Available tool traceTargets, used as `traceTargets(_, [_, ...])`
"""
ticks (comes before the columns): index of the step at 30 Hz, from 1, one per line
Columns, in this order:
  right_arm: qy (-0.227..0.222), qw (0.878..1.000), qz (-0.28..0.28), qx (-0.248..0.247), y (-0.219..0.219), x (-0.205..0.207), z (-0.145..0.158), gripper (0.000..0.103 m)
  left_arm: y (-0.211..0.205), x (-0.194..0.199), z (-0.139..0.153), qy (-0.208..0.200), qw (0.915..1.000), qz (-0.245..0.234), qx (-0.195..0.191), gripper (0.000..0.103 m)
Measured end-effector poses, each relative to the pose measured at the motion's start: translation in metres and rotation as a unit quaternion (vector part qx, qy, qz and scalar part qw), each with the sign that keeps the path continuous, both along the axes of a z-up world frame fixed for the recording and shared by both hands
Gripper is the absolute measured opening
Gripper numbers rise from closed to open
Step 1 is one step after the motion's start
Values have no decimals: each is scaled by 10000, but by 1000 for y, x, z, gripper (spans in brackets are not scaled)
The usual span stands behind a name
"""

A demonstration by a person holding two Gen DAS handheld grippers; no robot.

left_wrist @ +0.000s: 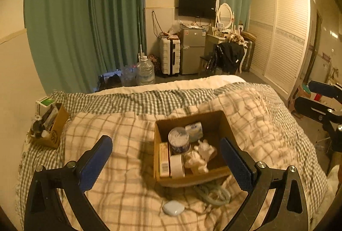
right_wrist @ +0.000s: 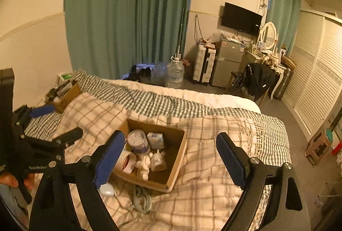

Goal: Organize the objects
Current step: 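Grasp the grey plastic hanger with the right gripper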

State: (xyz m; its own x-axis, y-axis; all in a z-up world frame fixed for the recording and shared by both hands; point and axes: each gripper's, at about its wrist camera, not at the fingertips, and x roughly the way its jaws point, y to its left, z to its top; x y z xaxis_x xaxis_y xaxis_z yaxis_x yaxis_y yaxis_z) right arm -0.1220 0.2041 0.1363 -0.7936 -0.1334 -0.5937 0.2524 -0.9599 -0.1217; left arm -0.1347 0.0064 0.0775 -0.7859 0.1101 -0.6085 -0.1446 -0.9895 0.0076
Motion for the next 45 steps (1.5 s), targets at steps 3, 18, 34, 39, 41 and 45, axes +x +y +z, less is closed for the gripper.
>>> traceTargets(3, [13,10000,26,91,0,18,-17,87,-9,19,-13,22,9999,30,118,103])
traceTargets(18, [-562,9983,25,147,-23,8,-177,87,-15,34,-146,-326,9954,894,-146,103])
traceTargets(34, [-2028,9783,201,382,-56,-39,-276,86,-48,17,-199,-1162,9831,1413,-17,103])
traceTargets(39, [-2376,9683,169,748,-64,-46,-303,80,-56,15,-205,-1263,9801,1526,104,103])
traceTargets(41, [-2573,9632,109,775,-63,-50,-313,72,-55,15,-206,-1265,9801,1526,111,103])
traceTargets(45, [-2769,9561,86,956,-64,-52,-325,63,-54,15,-209,-1330,9797,1495,105,103])
